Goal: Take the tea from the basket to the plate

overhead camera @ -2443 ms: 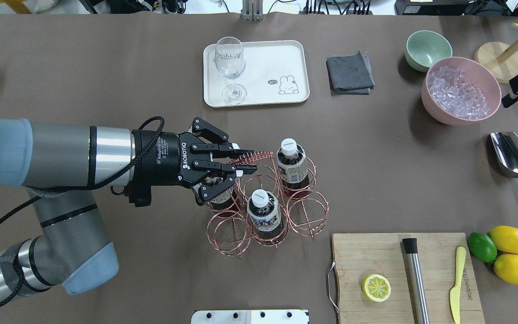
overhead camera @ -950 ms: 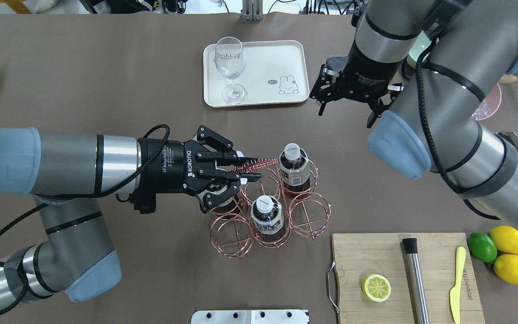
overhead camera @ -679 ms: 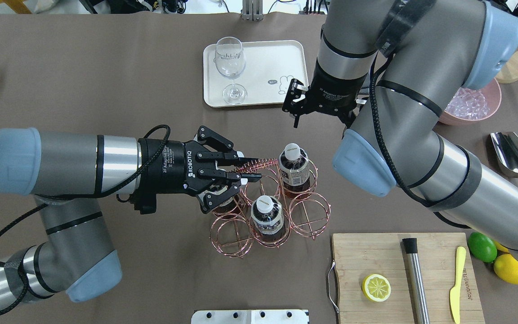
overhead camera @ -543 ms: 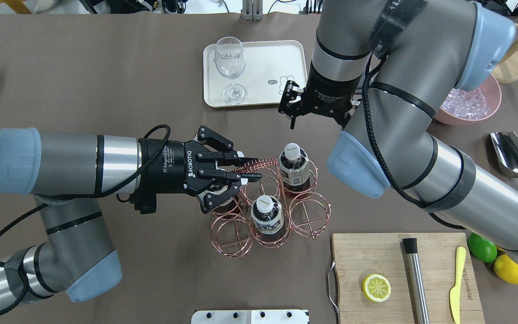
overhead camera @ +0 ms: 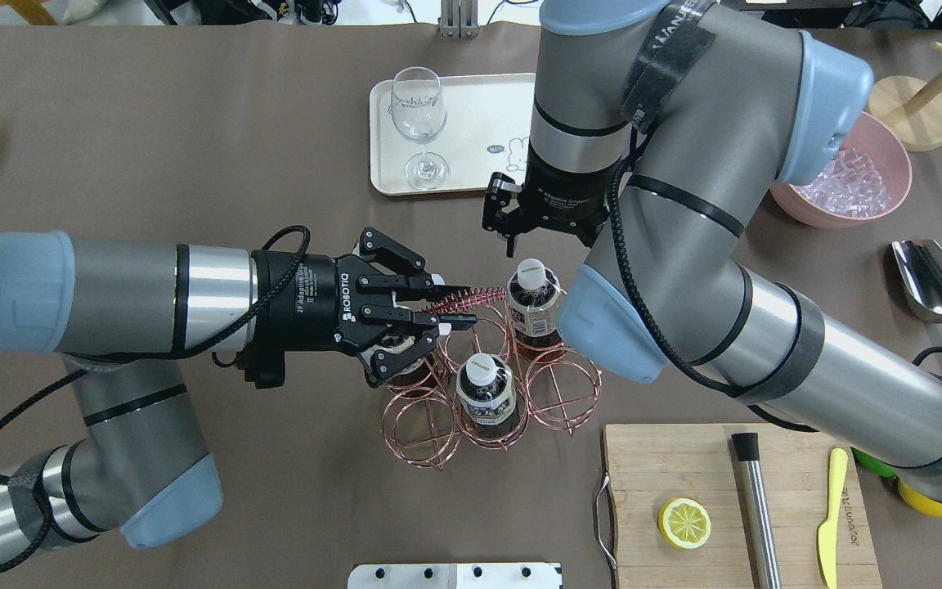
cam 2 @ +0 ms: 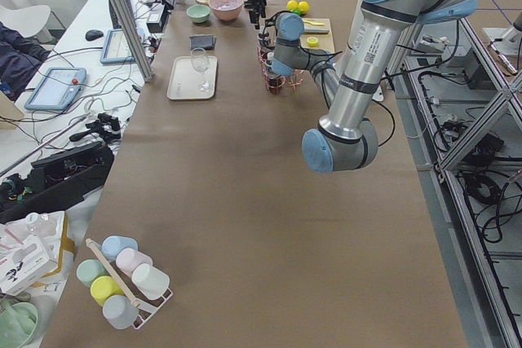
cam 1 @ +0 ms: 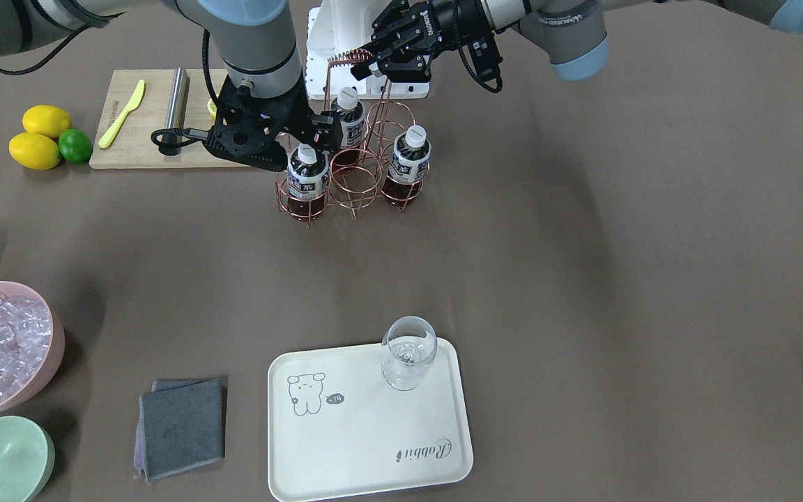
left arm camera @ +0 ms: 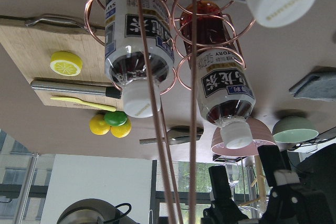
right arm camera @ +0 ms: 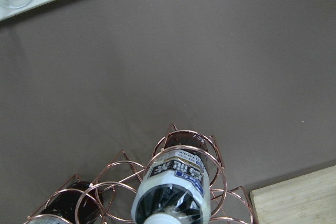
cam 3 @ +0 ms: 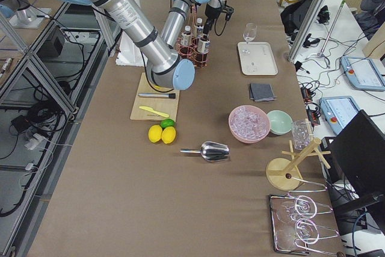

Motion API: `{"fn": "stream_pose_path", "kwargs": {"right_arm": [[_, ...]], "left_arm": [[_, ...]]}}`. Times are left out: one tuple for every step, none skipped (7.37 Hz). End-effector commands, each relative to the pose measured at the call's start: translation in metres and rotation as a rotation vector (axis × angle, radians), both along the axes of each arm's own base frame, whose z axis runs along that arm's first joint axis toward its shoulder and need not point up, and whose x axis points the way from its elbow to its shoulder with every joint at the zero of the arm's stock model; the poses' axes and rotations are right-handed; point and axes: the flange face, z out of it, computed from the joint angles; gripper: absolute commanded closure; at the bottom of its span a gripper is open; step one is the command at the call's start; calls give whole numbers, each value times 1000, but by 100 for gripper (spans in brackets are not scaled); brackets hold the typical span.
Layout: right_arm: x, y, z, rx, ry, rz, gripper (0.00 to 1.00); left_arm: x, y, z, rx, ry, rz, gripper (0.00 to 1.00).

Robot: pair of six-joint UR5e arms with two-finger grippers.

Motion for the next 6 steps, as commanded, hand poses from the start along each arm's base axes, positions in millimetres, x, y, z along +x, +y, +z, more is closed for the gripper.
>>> {"fn": "stream_pose_path", "kwargs": {"right_arm": [[-17, 5, 1, 0, 12, -19, 13], [-22, 9, 1, 8, 17, -24, 17], [-25, 8, 3, 6, 21, -27, 26], [-26, 10, 3, 6, 19, -31, 36], [-26, 10, 3, 6, 19, -31, 46], [-26, 10, 3, 6, 19, -31, 47]], "left_arm": [[0, 0, -1, 2, 4, 0, 100], [0, 0, -1, 2, 4, 0, 100], [0, 0, -1, 2, 4, 0, 100], [0, 0, -1, 1, 4, 0, 100], [-1, 0, -1, 3, 5, 0, 100], [-1, 0, -1, 1, 5, 0, 100]]}}
